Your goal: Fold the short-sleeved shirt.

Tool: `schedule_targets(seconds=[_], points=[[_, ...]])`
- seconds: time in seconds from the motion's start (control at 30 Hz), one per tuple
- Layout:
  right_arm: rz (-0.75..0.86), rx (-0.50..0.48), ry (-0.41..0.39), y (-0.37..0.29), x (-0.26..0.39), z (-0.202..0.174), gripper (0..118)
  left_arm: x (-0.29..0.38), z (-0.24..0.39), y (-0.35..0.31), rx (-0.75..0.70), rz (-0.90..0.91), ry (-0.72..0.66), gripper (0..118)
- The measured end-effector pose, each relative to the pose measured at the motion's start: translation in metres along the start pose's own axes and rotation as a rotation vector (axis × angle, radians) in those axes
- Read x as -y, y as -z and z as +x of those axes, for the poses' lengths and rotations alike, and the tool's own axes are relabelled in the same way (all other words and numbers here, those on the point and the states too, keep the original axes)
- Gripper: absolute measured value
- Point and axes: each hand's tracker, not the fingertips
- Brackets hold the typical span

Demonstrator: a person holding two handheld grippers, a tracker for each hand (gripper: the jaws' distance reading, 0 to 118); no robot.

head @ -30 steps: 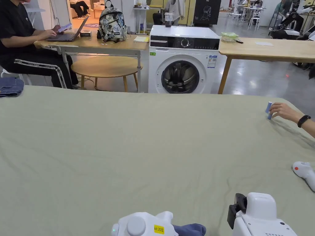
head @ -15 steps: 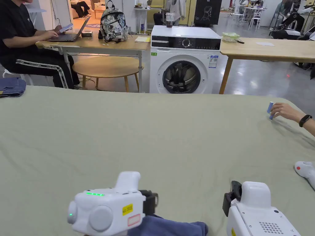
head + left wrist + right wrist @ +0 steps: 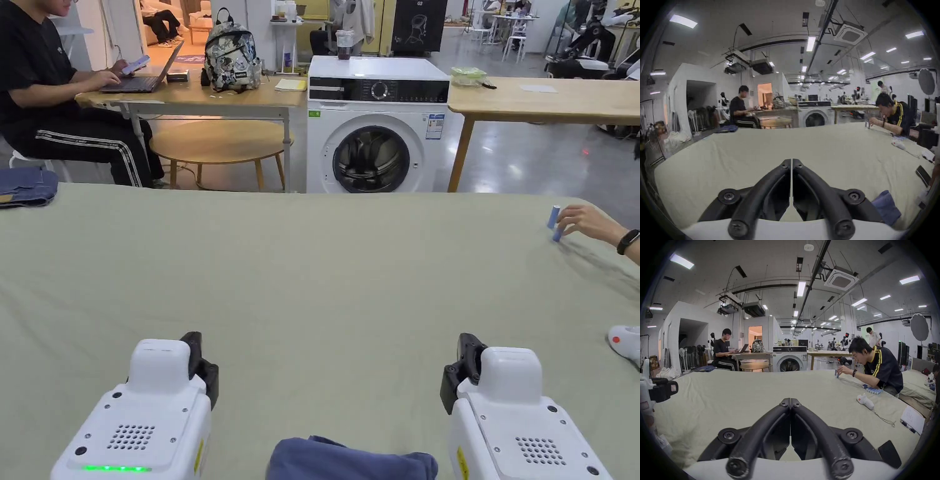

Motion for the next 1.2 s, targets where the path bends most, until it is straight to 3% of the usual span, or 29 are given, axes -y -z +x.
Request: schedule_targets(seconds=[0.13, 0.47, 0.63, 0.97, 1.07, 1.2], points=[[-0.064, -0.020, -0.020, -0.009, 0.005, -0.001, 0, -0.001, -0.009, -0.002, 0.019, -0.022, -0.030, 0], [-0.421, -0.146, -0.105, -0.031, 0.084, -0.029, 0, 0.007, -0.024, -0.016, 0.040, -0.042, -0.036, 0], [-0.549, -0.120, -0.117, -0.004, 0.121, -0.039, 0, 0.014, -0.031, -0.015, 0.074, -0.096, -0.060, 0], [-0.590, -0.089, -0.113, 0.008, 0.123, -0.037, 0, 0.032, -0.031, -0.006, 0.121, -0.240, -0.086, 0], [-0.597, -0.091, -0.118, 0.009, 0.122, -0.037, 0, 0.032, -0.034, 0.005, 0.208, -0.351, -0.126, 0], [-0.605, -0.100, -0.122, 0.011, 0.121, -0.033, 0, 0.036, -0.048, 0.037, 0.448, -0.619, -0.262, 0]])
